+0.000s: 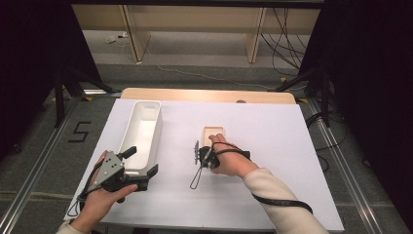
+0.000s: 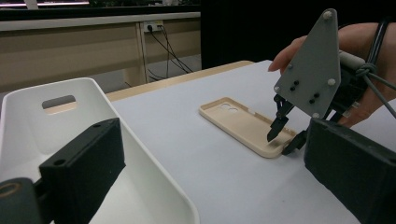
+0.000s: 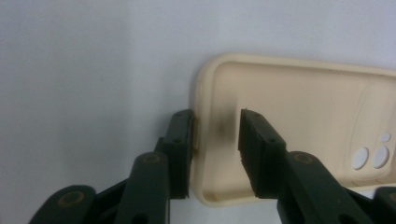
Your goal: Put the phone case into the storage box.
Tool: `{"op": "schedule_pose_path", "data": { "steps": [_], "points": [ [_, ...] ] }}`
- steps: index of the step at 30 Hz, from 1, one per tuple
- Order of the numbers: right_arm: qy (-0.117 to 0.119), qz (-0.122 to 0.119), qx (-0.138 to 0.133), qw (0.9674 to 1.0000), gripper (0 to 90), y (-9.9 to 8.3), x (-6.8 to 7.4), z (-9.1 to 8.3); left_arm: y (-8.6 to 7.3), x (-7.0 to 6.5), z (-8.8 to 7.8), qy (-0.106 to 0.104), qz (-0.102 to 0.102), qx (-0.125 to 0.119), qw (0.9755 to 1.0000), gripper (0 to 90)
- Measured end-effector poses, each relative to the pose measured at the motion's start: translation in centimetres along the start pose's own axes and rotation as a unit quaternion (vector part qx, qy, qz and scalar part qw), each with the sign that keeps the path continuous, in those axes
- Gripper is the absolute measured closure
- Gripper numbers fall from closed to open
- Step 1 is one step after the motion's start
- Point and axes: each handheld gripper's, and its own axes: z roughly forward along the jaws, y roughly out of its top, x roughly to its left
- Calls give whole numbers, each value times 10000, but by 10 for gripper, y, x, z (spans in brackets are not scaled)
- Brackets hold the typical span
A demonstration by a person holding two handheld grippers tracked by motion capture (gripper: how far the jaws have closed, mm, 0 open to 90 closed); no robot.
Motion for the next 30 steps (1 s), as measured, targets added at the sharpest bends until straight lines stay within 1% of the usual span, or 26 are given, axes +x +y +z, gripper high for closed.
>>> {"op": "schedule_pose_path", "data": {
  "steps": [2, 4, 5, 6, 7, 8, 12, 13, 14, 15, 17, 18, 21, 23, 24, 26, 27, 28, 29, 30],
  "points": [
    [80, 130, 122, 9998, 700, 1, 3, -2, 0, 0, 0, 1, 35, -3, 10000, 49],
    [9, 6, 88, 10000, 713, 1, 2, -1, 0, 0, 0, 2, 8, -2, 10000, 49],
    [41, -2, 103, 9999, 725, 2, 3, -1, 0, 0, 0, 0, 16, 0, 10000, 49],
    [45, 84, 151, 9998, 735, 2, 5, -1, 0, 0, 0, -4, 13, 1, 10000, 49],
    [29, 65, 156, 9999, 746, 3, 5, -1, 0, 0, 0, 0, 7, -1, 10000, 49],
    [20, -28, 118, 9999, 760, 2, 4, -1, 0, 0, 0, 0, 13, -1, 10000, 49],
    [102, -57, 121, 9999, 794, 3, 5, 0, 0, 0, 0, 4, -3, -4, 10000, 49],
    [100, -33, 41, 9999, 800, 2, 5, 1, 0, 0, 0, 1, 9, 1, 10000, 49],
    [103, 30, 56, 9999, 805, 3, 7, 1, 0, 0, 0, -1, 9, 0, 10000, 49],
    [86, 27, 175, 9998, 808, 4, 7, -1, 0, 0, 0, -4, 25, 1, 10000, 50],
    [44, -84, 143, 9999, 816, 3, 6, -1, 0, 0, 0, -3, 30, 2, 10000, 50],
    [44, -90, 143, 9998, 818, 3, 7, -1, 0, 0, 1, -37, 29, -50, 10000, 50],
    [43, -91, 140, 9999, 822, 3, 7, -1, 0, 0, 0, -4, 29, 1, 10000, 50],
    [31, -80, 157, 9998, 823, 3, 7, -1, 0, 0, 1, -18, 21, -25, 10000, 50],
    [42, 15, 190, 9998, 824, 3, 8, -1, 0, 0, 0, -3, 24, 7, 10000, 50],
    [42, 13, 184, 9998, 824, 3, 8, -1, 0, 0, 0, -8, 25, 4, 10000, 50],
    [41, 29, 179, 9998, 824, 3, 8, -2, 0, 0, 1, -39, 32, -48, 10000, 50],
    [110, -37, 132, 9998, 825, 2, 7, -1, 0, 0, 1, -27, 24, -42, 10000, 50],
    [110, -37, 132, 9998, 825, 2, 7, -1, 0, 0, 0, 1, 25, 8, 10000, 50],
    [120, 34, 166, 9998, 825, 3, 7, -2, 0, 0, 0, -3, 30, 1, 10000, 50]
  ]
}}
